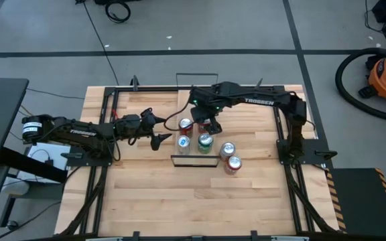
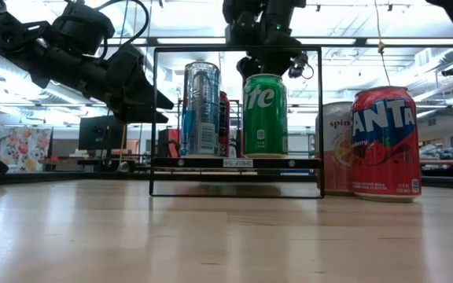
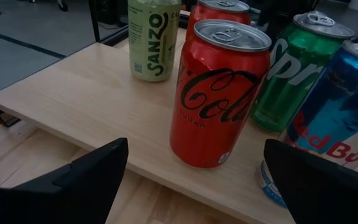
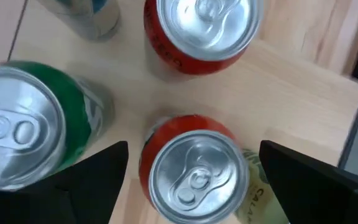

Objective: Place canned beverage on shelf
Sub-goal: Adjust the red soda can on the shelf

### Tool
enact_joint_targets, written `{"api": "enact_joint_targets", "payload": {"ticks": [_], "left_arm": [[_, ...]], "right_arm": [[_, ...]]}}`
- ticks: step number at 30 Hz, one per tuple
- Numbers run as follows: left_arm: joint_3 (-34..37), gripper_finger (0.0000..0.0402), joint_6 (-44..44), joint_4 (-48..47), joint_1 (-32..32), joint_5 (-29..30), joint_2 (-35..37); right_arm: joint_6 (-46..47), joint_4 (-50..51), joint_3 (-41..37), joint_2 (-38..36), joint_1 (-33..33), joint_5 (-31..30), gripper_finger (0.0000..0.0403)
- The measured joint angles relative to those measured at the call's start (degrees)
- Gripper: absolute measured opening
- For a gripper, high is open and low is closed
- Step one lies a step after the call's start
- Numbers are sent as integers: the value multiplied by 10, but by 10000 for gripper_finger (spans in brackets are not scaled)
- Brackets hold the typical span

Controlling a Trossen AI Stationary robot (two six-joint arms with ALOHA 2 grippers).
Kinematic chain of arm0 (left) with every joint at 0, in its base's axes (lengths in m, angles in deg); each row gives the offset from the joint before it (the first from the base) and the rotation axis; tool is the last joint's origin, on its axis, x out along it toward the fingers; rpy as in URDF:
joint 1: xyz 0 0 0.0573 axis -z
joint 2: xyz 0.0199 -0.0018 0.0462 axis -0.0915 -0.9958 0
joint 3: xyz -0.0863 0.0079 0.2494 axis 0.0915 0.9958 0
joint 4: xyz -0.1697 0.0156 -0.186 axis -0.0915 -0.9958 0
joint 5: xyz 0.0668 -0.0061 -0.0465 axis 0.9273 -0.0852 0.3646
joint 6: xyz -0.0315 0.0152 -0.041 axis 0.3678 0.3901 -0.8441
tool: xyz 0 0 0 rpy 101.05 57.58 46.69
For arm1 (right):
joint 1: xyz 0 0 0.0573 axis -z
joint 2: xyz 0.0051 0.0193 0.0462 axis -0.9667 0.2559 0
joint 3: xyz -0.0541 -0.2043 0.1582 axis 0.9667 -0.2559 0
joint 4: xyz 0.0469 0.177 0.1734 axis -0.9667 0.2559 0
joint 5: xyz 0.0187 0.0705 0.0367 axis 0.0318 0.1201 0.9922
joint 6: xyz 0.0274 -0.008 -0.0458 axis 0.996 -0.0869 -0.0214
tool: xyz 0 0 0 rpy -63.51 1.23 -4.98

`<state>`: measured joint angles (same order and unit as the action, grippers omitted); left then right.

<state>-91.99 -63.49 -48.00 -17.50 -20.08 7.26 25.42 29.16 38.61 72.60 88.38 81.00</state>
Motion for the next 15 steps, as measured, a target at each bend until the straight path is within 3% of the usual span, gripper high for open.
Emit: {"api": "enact_joint_targets", "payload": {"ticks": [8, 15], "left_arm": [[0, 389, -1, 0, 0, 0, 0], [0, 389, -1, 0, 0, 0, 0]], "right_arm": [[31, 6, -1, 12, 16, 4, 367], [63, 9, -1, 11, 27, 22, 323]]}}
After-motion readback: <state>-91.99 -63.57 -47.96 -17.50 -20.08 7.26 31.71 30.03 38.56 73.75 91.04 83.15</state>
